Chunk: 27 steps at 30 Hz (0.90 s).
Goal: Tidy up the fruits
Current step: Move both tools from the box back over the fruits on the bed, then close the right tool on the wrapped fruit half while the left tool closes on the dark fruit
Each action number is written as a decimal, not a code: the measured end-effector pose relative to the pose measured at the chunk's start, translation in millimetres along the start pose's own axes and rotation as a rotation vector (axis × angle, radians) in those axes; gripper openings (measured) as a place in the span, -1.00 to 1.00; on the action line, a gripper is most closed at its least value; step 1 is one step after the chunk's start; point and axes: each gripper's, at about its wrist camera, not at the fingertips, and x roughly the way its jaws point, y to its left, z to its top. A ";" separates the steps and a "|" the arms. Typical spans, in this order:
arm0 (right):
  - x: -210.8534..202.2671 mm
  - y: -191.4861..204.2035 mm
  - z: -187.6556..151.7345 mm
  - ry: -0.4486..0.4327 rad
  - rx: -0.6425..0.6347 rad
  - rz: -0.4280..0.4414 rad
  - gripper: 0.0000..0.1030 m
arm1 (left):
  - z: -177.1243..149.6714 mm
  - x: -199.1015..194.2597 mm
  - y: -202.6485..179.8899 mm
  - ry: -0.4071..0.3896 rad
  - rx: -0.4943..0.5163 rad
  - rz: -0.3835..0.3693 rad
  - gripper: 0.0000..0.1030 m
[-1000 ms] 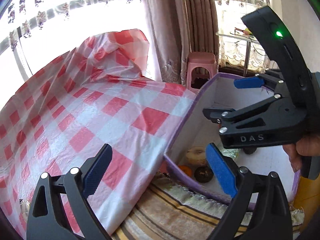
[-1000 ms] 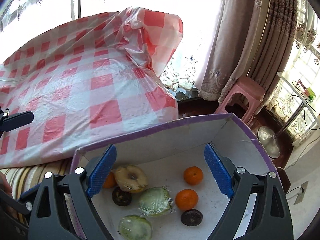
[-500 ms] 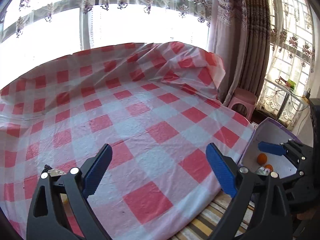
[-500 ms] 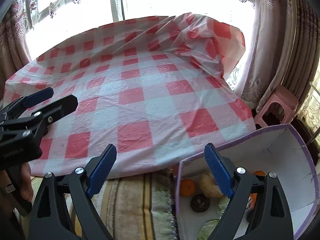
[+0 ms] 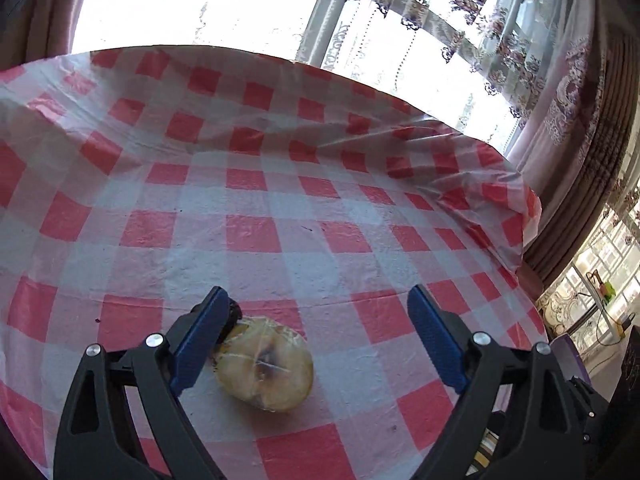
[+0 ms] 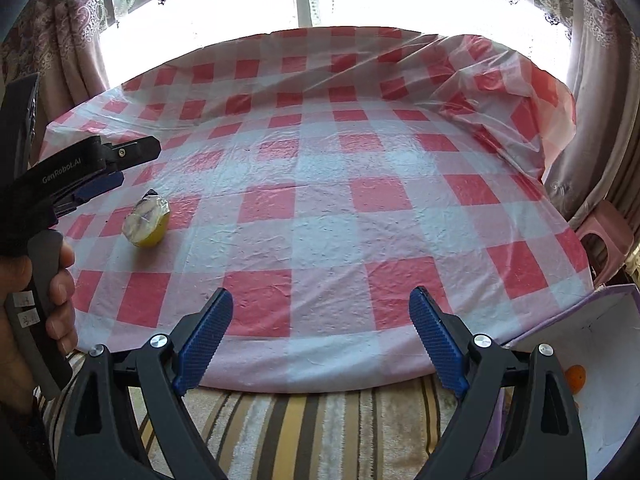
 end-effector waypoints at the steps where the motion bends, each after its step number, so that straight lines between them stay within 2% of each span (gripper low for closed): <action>1: 1.9 4.6 0.8 0.002 -0.007 0.010 0.70 | 1.0 0.8 11.2 0.008 -0.035 -0.004 0.67; 4: 8.4 17.2 3.1 0.011 -0.028 0.041 0.70 | 2.1 4.6 38.4 0.028 -0.121 -0.018 0.52; 6: 11.5 24.9 4.6 0.016 -0.041 0.060 0.71 | 1.5 10.5 53.7 0.059 -0.174 -0.044 0.31; 11: 16.7 41.8 7.7 0.020 -0.071 0.085 0.71 | -4.1 27.0 72.9 0.126 -0.255 -0.075 0.11; 16: 21.7 57.9 9.8 0.026 -0.108 0.109 0.71 | -4.4 33.8 65.3 0.148 -0.206 -0.041 0.01; 19: 24.1 65.4 11.9 0.028 -0.119 0.129 0.71 | -5.8 40.9 67.5 0.176 -0.191 0.021 0.01; 20: 25.1 68.5 12.2 0.029 -0.127 0.132 0.71 | -7.8 43.7 71.6 0.180 -0.208 0.014 0.00; 23: 28.5 76.3 13.4 0.035 -0.146 0.138 0.71 | -8.4 41.2 69.4 0.174 -0.177 0.021 0.00; 27: 33.2 81.9 16.3 0.040 -0.145 0.152 0.71 | -9.5 39.5 69.7 0.177 -0.176 0.016 -0.10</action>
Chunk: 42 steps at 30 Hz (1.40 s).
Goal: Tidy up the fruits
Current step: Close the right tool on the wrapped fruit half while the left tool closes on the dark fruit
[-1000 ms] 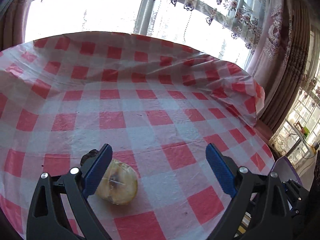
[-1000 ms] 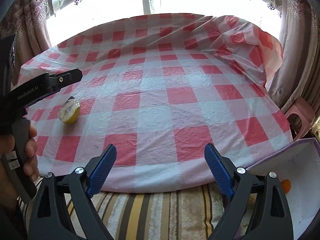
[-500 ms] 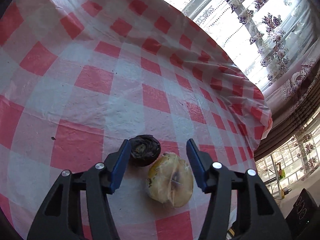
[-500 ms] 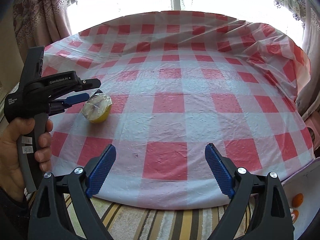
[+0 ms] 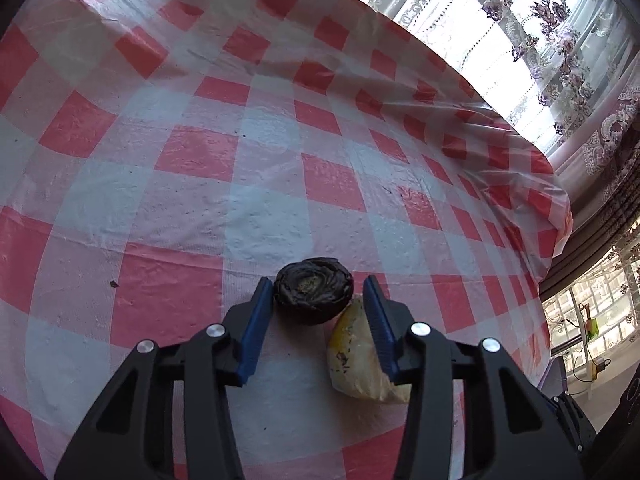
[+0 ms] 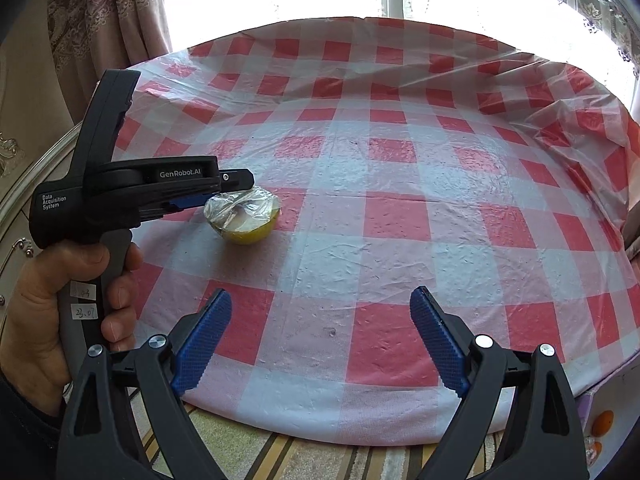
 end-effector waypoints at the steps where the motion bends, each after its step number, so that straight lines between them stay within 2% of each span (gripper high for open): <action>1: 1.7 1.1 1.1 0.001 0.000 0.005 0.71 | -0.3 -0.6 0.0 -0.003 0.001 0.000 -0.12; 3: 5.7 5.0 3.6 0.004 -0.004 0.014 0.71 | -0.4 -3.7 1.2 -0.017 -0.003 0.000 -0.23; 6: 11.5 12.3 8.5 0.001 -0.011 0.032 0.71 | 0.0 -7.6 4.6 -0.038 -0.010 0.025 -0.24; 11: 24.5 25.7 16.6 0.008 -0.031 0.060 0.71 | -0.6 -12.4 9.4 -0.056 -0.015 0.024 -0.25; 20: 44.0 39.8 28.1 0.018 -0.031 0.089 0.71 | -2.3 -22.0 10.3 -0.083 0.091 0.182 -0.24; 24: 51.1 48.9 33.7 0.014 -0.044 0.091 0.71 | -5.1 -21.8 9.6 -0.075 0.148 0.214 -0.19; 26: 55.3 51.2 36.5 0.015 -0.045 0.088 0.71 | -5.2 -22.3 11.5 -0.070 0.160 0.202 -0.12; 27: 57.3 52.4 37.9 0.016 -0.046 0.086 0.71 | -5.4 -22.3 12.7 -0.066 0.167 0.200 0.03; 29: 61.0 54.0 40.2 0.018 -0.050 0.085 0.71 | -6.4 -23.0 15.3 -0.061 0.186 0.202 0.18; 33: 67.5 56.1 44.0 0.019 -0.050 0.077 0.71 | -6.0 -24.2 23.6 -0.050 0.162 0.148 0.18; 38: 71.7 56.8 47.5 0.006 -0.053 0.056 0.71 | -5.4 -25.5 24.5 -0.055 0.147 0.129 0.17; 41: 74.4 58.7 48.0 0.014 -0.064 0.056 0.57 | -6.2 -23.0 20.1 -0.048 0.169 0.129 -0.09; 42: 75.2 59.2 47.4 0.018 -0.068 0.058 0.50 | -6.7 -22.1 18.7 -0.048 0.177 0.135 -0.09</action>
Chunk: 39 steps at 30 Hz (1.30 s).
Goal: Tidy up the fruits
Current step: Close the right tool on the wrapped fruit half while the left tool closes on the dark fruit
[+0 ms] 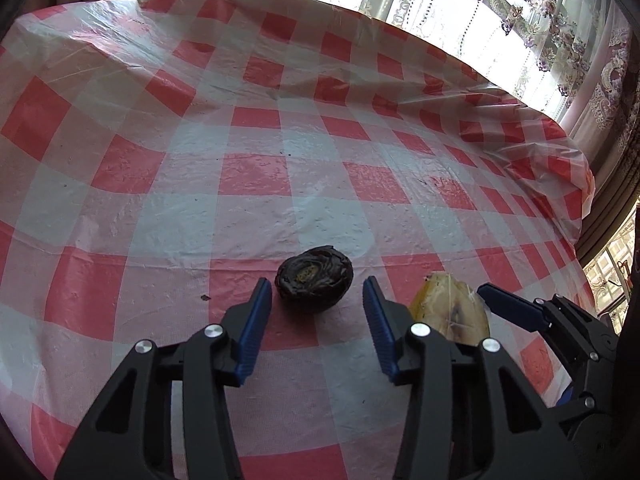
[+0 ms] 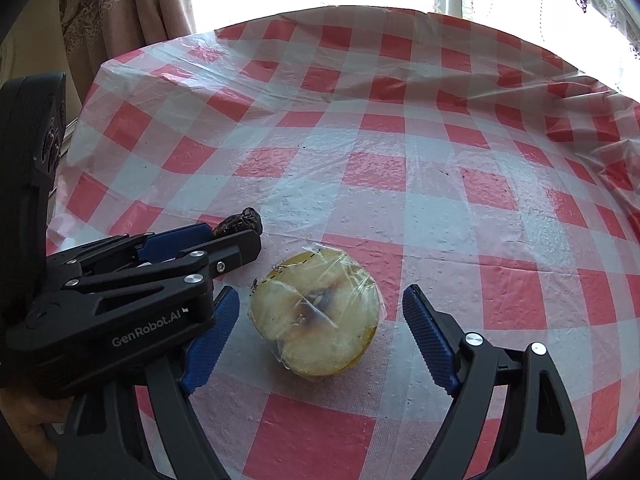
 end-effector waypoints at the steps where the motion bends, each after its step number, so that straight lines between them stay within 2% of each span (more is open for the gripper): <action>1: 0.4 0.2 -0.4 0.002 -0.002 0.003 0.43 | -0.2 0.7 -1.1 0.001 0.005 0.006 -0.09; 3: 1.5 0.0 -0.3 0.004 0.000 0.005 0.29 | -0.1 0.8 -2.1 -0.002 0.010 0.009 -0.14; 6: 1.5 -0.6 -0.7 0.004 0.003 0.017 0.26 | 0.6 0.6 -3.1 -0.006 0.019 0.008 -0.29; 10: 0.2 0.9 -1.8 -0.002 -0.002 0.021 0.20 | 0.3 0.1 -1.5 -0.008 0.011 0.001 -0.30; 20: -10.3 -8.6 -8.1 -0.026 0.034 -0.008 0.19 | 0.4 -5.6 -3.4 -0.034 0.000 -0.006 -0.32; 25: -12.7 -15.7 -12.0 -0.005 0.050 -0.040 0.19 | -0.1 -6.7 -9.3 -0.036 0.014 -0.010 -0.35; 31: -14.2 -7.4 -14.5 0.004 -0.006 -0.092 0.22 | -0.3 -6.7 -10.6 -0.036 0.018 -0.010 -0.36; 39: -13.8 -6.6 -14.2 0.005 -0.015 -0.105 0.26 | -0.8 -6.2 -11.9 -0.034 0.020 -0.012 -0.36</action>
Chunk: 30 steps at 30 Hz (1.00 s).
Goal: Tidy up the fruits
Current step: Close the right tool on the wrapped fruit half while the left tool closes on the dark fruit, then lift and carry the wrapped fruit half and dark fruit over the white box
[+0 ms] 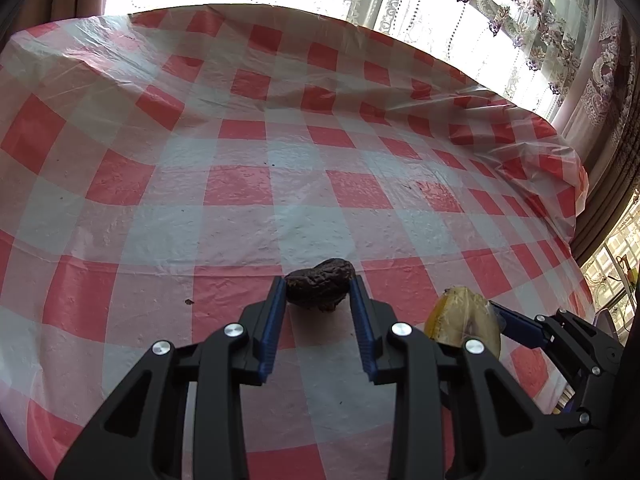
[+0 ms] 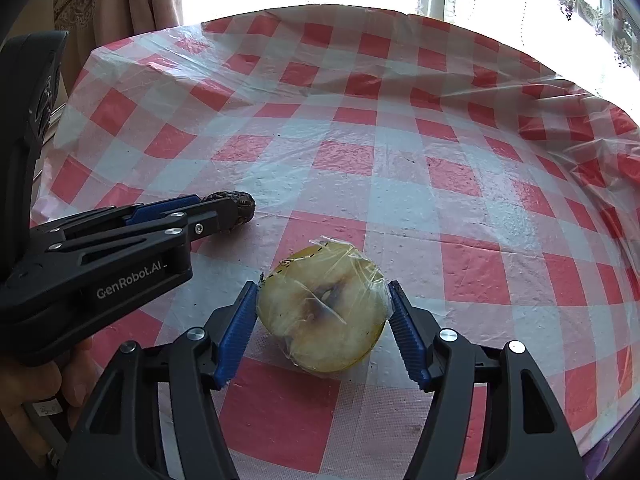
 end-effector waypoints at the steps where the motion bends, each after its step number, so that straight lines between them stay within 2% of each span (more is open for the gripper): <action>1: 0.2 0.2 0.0 0.001 -0.002 -0.003 0.27 | 0.2 0.3 -0.3 0.000 0.001 0.000 -0.36; 8: 0.7 1.5 0.3 0.002 -0.008 -0.011 0.42 | -0.3 1.1 -1.8 0.002 0.006 -0.001 -0.36; 11: 0.3 2.1 -0.1 -0.002 -0.010 -0.014 0.23 | -0.2 1.0 -1.9 0.002 0.005 0.000 -0.37; 17: -1.2 -0.1 -0.8 -0.006 -0.001 -0.005 0.18 | -0.6 0.6 -4.9 0.001 0.009 -0.003 -0.38; 19: -4.2 -0.8 -0.8 -0.014 0.002 -0.007 0.18 | -0.7 -0.9 -8.1 -0.002 0.016 -0.007 -0.42; 23: -12.8 -7.1 -1.6 -0.032 0.022 -0.006 0.18 | 0.4 -3.4 -15.1 -0.005 0.024 -0.022 -0.68; 26: -17.5 -14.1 -4.0 -0.038 0.047 -0.007 0.18 | -0.5 -0.5 -22.1 0.011 0.047 -0.026 -0.69; 28: -18.4 -19.7 -5.4 -0.034 0.066 -0.006 0.18 | -1.0 0.5 -24.9 0.017 0.060 -0.021 -0.62; 30: -18.3 -23.9 -6.6 -0.030 0.082 -0.006 0.18 | -1.3 -0.2 -24.1 0.009 0.055 -0.009 -0.09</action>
